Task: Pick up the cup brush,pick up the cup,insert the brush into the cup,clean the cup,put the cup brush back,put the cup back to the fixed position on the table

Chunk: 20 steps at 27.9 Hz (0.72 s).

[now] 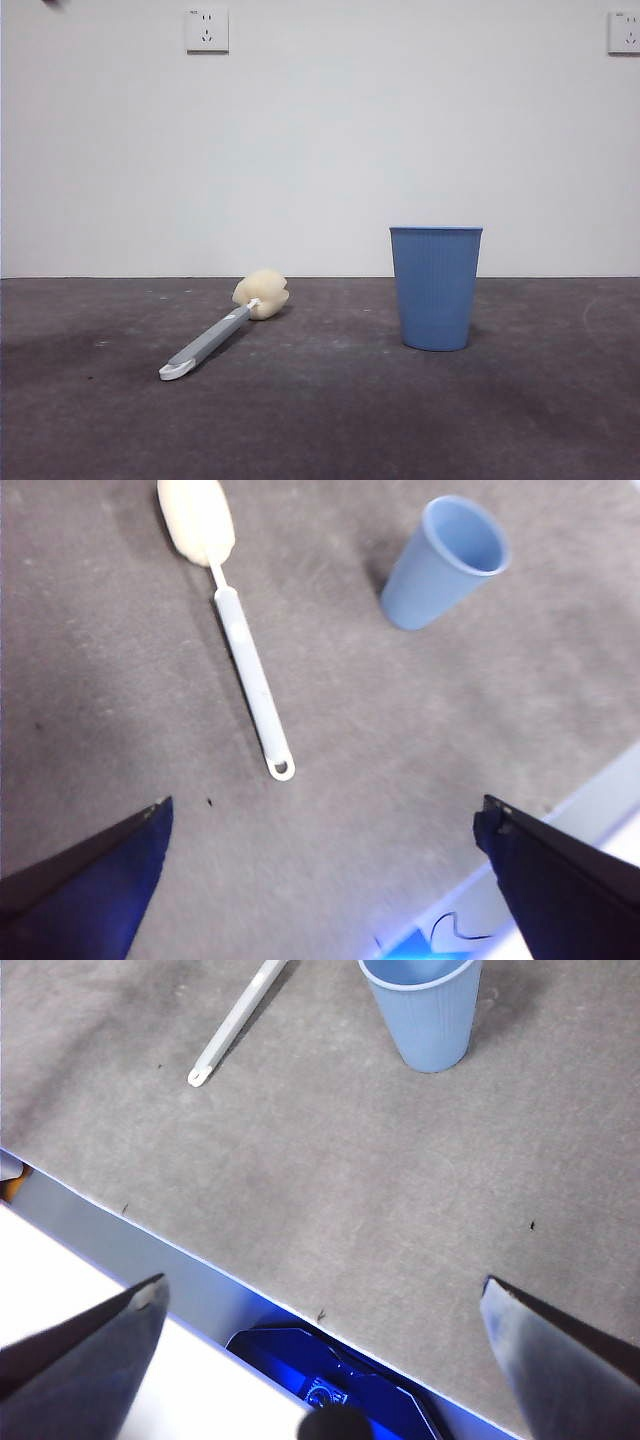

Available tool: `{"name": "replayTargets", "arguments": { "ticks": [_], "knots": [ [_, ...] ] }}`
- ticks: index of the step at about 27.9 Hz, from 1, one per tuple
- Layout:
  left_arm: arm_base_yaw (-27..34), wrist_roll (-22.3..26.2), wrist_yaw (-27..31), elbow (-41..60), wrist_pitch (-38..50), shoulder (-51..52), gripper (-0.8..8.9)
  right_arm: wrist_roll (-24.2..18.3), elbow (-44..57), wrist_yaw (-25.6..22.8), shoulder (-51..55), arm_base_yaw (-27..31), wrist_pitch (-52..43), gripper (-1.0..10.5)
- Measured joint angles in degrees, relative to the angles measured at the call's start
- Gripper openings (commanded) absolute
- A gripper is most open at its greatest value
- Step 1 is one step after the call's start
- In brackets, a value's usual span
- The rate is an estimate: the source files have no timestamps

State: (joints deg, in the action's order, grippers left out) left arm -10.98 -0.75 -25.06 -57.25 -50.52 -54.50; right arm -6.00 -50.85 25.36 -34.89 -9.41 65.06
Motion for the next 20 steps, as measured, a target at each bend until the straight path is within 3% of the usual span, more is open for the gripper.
{"name": "replayTargets", "arguments": {
  "ticks": [11,15,20],
  "knots": [
    [-16.85,-9.66,17.68,-0.02,21.22,-23.80,5.39,0.20,0.00,0.00,-1.01,0.00,0.00,6.3],
    [-19.50,-11.43,22.97,-0.04,27.21,-33.29,5.39,0.22,0.00,0.00,-1.09,0.00,0.00,6.3],
    [-19.56,-12.52,24.98,-0.07,30.01,-40.72,5.39,0.22,0.00,-0.02,-1.09,0.00,0.00,6.3]
  ]
}}
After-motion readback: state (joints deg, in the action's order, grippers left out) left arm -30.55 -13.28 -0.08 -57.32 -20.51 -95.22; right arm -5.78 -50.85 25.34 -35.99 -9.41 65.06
